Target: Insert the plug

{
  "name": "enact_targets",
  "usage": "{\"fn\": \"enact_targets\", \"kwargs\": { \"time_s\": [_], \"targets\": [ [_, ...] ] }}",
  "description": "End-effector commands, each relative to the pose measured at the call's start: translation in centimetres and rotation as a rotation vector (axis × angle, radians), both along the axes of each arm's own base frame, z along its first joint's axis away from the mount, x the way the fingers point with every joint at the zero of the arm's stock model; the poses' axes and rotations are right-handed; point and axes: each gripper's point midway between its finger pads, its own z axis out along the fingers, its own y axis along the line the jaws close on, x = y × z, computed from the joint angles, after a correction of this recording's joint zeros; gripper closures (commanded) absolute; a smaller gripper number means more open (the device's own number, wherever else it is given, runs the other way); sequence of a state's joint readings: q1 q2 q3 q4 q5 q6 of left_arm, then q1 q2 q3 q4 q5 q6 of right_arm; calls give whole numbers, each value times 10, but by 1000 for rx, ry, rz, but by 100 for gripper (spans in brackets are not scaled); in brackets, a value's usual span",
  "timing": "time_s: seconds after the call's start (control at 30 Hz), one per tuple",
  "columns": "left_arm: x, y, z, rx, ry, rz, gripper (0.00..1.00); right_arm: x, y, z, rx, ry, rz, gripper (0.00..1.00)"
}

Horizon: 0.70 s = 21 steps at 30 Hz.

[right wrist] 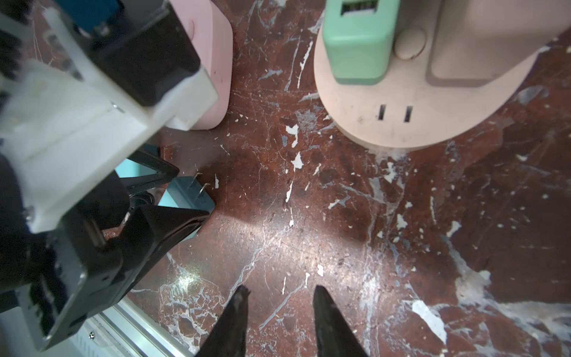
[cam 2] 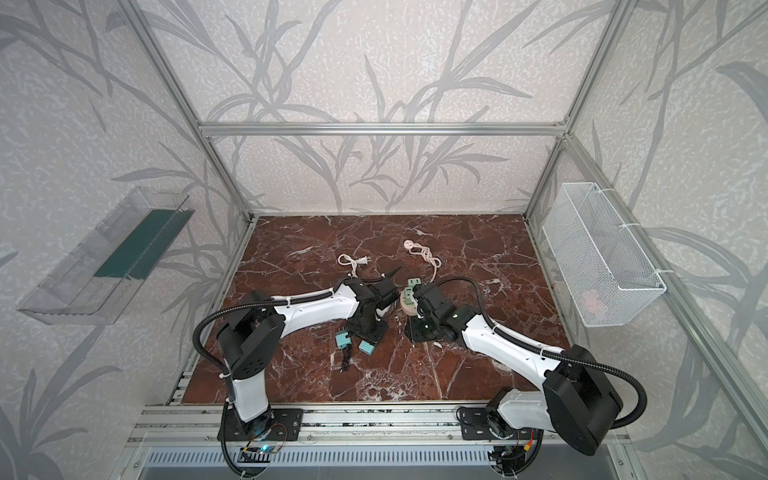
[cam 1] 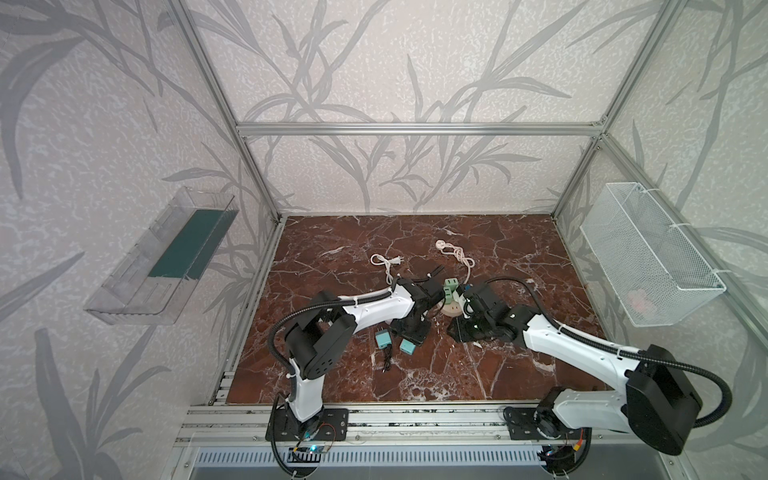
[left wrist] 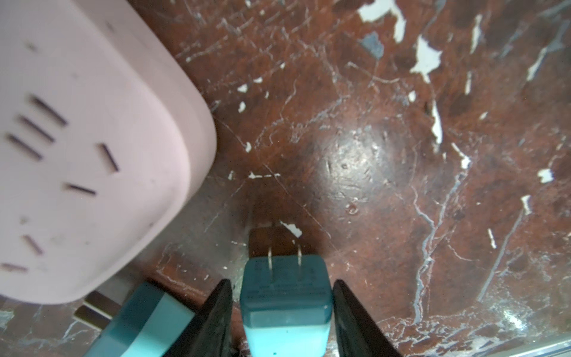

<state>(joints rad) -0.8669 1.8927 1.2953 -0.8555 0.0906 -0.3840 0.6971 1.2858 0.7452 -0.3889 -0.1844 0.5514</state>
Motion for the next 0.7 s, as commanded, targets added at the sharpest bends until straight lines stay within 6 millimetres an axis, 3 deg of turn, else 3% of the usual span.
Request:
{"fn": "enact_targets", "kwargs": {
  "time_s": [0.0,0.67],
  "targets": [
    [-1,2,0,28,10,-3,49,2,-2,6,14,-27,-5,63],
    [-5,6,-4,53,27,12,48,4,-1,4,15,-27,2,64]
  ]
}}
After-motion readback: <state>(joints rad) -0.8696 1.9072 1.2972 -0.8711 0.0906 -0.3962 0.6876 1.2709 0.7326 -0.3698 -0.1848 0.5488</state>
